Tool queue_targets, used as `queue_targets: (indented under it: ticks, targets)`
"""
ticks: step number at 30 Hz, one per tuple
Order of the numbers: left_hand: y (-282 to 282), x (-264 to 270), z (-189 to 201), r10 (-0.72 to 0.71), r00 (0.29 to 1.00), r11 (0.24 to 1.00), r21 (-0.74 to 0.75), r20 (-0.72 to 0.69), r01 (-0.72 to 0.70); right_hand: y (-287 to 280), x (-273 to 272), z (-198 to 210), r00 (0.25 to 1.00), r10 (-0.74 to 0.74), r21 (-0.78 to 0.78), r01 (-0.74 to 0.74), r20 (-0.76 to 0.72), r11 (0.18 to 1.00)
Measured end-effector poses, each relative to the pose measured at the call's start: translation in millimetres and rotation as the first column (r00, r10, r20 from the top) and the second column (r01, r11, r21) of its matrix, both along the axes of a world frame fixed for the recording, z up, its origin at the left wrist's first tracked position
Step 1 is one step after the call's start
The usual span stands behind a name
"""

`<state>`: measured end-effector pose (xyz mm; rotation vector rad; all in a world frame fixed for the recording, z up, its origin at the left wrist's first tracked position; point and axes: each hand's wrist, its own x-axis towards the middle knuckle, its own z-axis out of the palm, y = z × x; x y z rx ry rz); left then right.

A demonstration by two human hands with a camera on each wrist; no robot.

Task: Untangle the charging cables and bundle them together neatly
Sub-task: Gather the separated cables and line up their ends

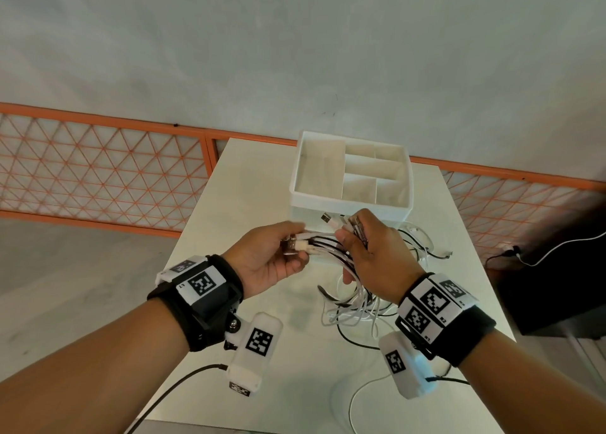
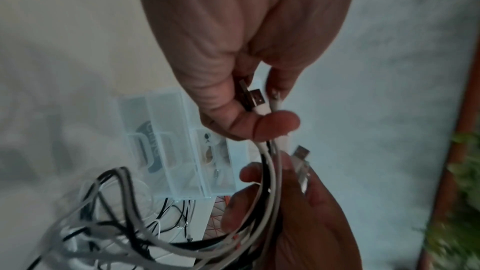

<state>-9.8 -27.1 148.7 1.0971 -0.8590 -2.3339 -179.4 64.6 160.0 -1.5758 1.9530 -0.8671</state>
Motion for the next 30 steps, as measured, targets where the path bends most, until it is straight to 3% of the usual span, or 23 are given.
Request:
queue_targets:
  ticks: [3,5,8,12,17,22,26,30]
  targets:
    - [2,-6,1,-0.064,0.994,0.973,-0.216,0.092,0.082,-2,1,-5,1.000,0.009,0.033,-0.008,-0.023,0.999]
    - [4,-9,1,-0.026,0.987,0.921,-0.380,0.160,0.086,-2,1,-3,1.000,0.023,0.033,-0.023,0.002,0.999]
    - [3,-11,-3,0.033,0.983,0.872,-0.486,0.178,0.059,-4,-2,-1,0.998,0.016,-0.005,-0.016,0.063,1.000]
    - [2,-11,-6,-0.015,0.971,0.822,-0.550,0.239,0.148,-13,-8,-3,0.996,-0.022,-0.114,0.032,0.090,0.993]
    - [2,-11,-4,0.001,0.956,0.774,-0.606,0.292,0.184,-18,-3,-1,0.995,0.104,-0.111,-0.103,0.006,0.989]
    - [1,-11,-8,-0.038,0.881,0.656,-0.653,0.472,0.378,-21,11,2,0.971,0.201,-0.205,-0.225,-0.132,0.952]
    - [-1,-11,-12,0.005,0.808,0.649,-0.617,0.589,0.445,-21,23,9,0.964,0.183,-0.316,-0.238,-0.193,0.918]
    - [-3,-6,-15,0.069,0.789,0.653,-0.625,0.610,0.427,-20,19,15,0.973,0.215,-0.333,-0.231,-0.085,0.914]
